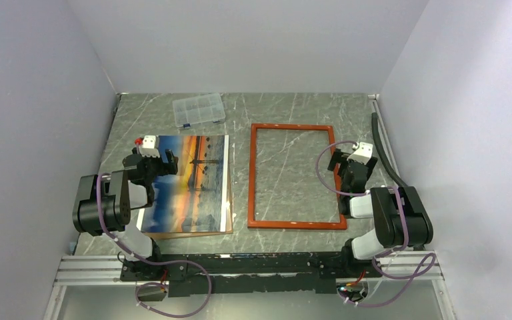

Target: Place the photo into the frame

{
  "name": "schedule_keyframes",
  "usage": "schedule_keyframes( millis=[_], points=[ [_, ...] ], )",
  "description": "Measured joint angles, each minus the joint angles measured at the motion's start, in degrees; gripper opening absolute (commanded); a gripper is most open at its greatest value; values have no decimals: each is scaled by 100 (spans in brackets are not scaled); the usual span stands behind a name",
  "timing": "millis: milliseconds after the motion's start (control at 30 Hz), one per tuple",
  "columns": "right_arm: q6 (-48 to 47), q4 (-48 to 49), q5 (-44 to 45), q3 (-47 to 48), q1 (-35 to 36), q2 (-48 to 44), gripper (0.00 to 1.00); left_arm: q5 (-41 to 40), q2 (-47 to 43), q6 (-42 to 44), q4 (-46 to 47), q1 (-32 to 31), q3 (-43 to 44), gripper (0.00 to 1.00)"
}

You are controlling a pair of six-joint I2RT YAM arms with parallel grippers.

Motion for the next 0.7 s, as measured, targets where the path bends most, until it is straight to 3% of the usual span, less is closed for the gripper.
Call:
schedule_keyframes(
  millis=[700],
  points=[
    [-24, -83, -74, 9, 22, -85, 100, 48, -15, 2, -33, 26, 2, 95]
  ],
)
